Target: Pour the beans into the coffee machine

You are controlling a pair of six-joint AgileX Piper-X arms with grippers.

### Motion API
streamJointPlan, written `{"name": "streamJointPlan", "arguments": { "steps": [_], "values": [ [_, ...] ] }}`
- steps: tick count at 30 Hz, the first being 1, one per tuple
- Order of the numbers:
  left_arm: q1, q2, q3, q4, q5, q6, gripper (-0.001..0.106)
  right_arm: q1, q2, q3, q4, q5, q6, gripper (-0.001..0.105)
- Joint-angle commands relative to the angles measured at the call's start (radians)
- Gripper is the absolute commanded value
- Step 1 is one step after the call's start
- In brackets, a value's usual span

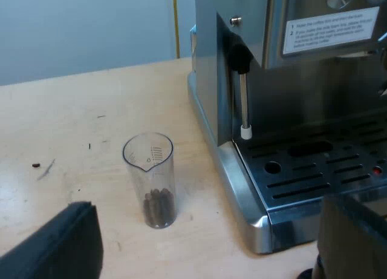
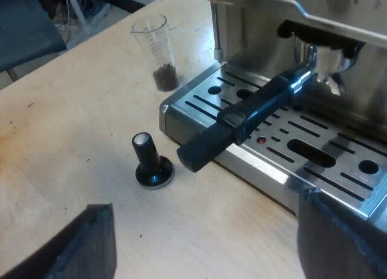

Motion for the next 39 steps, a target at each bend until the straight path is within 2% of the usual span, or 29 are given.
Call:
{"name": "streamJointPlan", "arguments": {
  "steps": [1, 4, 9, 11, 16, 21, 29, 34, 39],
  "values": [
    [-0.005, 0.002, 0.034, -0.059, -0.007, -0.002, 0.082, 0.001, -0.001, -0.005, -0.019, -0.008, -0.014, 0.064],
    [-0.005, 0.003, 0.085, -0.117, -0.020, -0.002, 0.082, 0.001, -0.001, -0.005, -0.019, -0.008, -0.014, 0.064],
    [-0.005, 0.004, 0.162, -0.252, -0.115, -0.002, 0.082, 0.001, -0.001, -0.005, -0.019, -0.008, -0.014, 0.064],
    [-0.005, 0.004, 0.188, -0.299, -0.123, -0.002, 0.082, 0.001, -0.001, -0.005, -0.019, -0.008, -0.014, 0.064],
    [-0.005, 0.006, 0.251, -0.353, -0.123, -0.002, 0.082, 0.001, -0.001, -0.005, -0.019, -0.008, -0.014, 0.064],
    [-0.005, 0.007, 0.345, -0.483, -0.123, -0.002, 0.082, 0.001, -0.001, -0.005, -0.019, -0.008, -0.014, 0.064],
    [-0.005, 0.014, 0.435, -0.539, -0.112, -0.002, 0.082, 0.001, -0.001, -0.005, -0.019, -0.008, -0.014, 0.064],
    [-0.005, 0.095, 0.461, -0.612, -0.107, -0.010, 0.082, 0.001, -0.001, -0.005, -0.019, -0.008, -0.014, 0.064],
    [-0.005, 0.253, 0.462, -0.751, -0.098, -0.010, 0.082, 0.001, -0.001, -0.005, -0.019, -0.008, -0.014, 0.064]
  ]
}}
